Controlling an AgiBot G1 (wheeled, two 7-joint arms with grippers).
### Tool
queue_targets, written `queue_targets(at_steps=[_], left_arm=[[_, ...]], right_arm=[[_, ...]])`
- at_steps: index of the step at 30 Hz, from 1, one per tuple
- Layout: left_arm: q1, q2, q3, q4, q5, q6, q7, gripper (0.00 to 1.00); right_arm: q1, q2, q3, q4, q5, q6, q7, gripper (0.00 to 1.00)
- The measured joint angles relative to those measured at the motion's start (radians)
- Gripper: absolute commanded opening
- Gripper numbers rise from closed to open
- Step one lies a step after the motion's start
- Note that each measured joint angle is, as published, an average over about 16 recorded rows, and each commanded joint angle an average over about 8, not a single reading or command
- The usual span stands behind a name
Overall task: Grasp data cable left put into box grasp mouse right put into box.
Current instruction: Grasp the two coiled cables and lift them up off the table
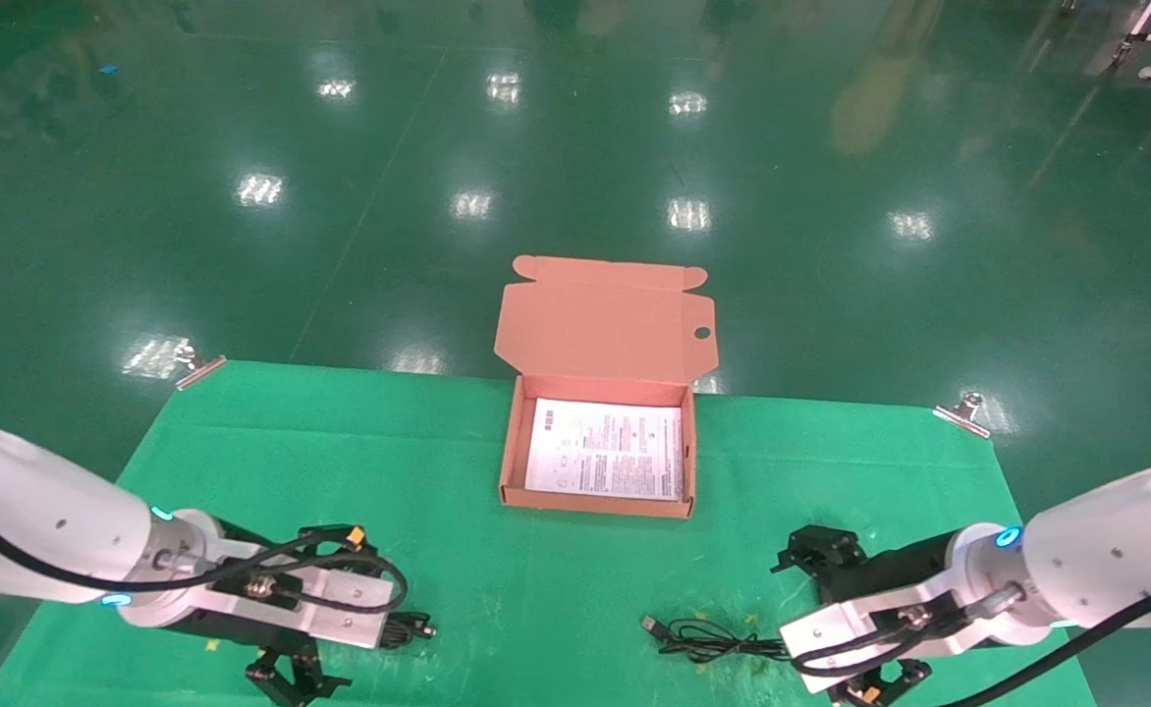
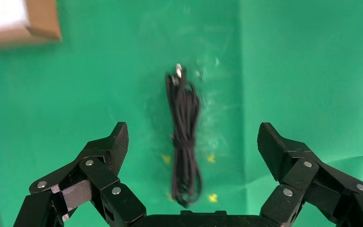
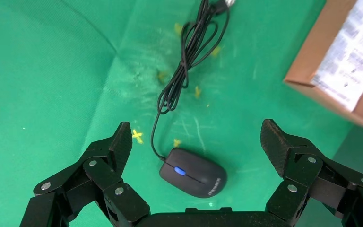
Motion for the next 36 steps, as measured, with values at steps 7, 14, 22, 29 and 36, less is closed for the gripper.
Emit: queue_targets(at_steps=[7, 14, 22, 29, 36], left_arm=[[0.011, 0.038, 0.005, 0.124, 0.023, -0.041, -0.015, 1.00], [0.011, 0.086, 0.000, 0.281, 0.026, -0.097, 0.005, 1.00], [0.006, 0.136, -0.005, 0.438, 0.020, -0.149, 0.049, 1.00], [0.002, 0.167, -0.003, 0.533, 0.024, -0.191, 0.101, 1.00], [0.000, 0.186, -0.002, 0.597, 0.034, -0.235, 0.139, 0.42]], right_arm=[[-0.050, -0.037, -0.012, -0.058, -0.049, 0.079, 0.026, 1.00], [-0.079, -0.085, -0.014, -0.159, -0.057, 0.136, 0.029, 1.00], [-0.085, -0.145, -0.014, -0.289, -0.042, 0.179, -0.009, 1.00], [-0.081, -0.194, -0.016, -0.385, -0.035, 0.212, -0.058, 1.00], [-0.077, -0.234, -0.020, -0.457, -0.039, 0.242, -0.094, 0.69]])
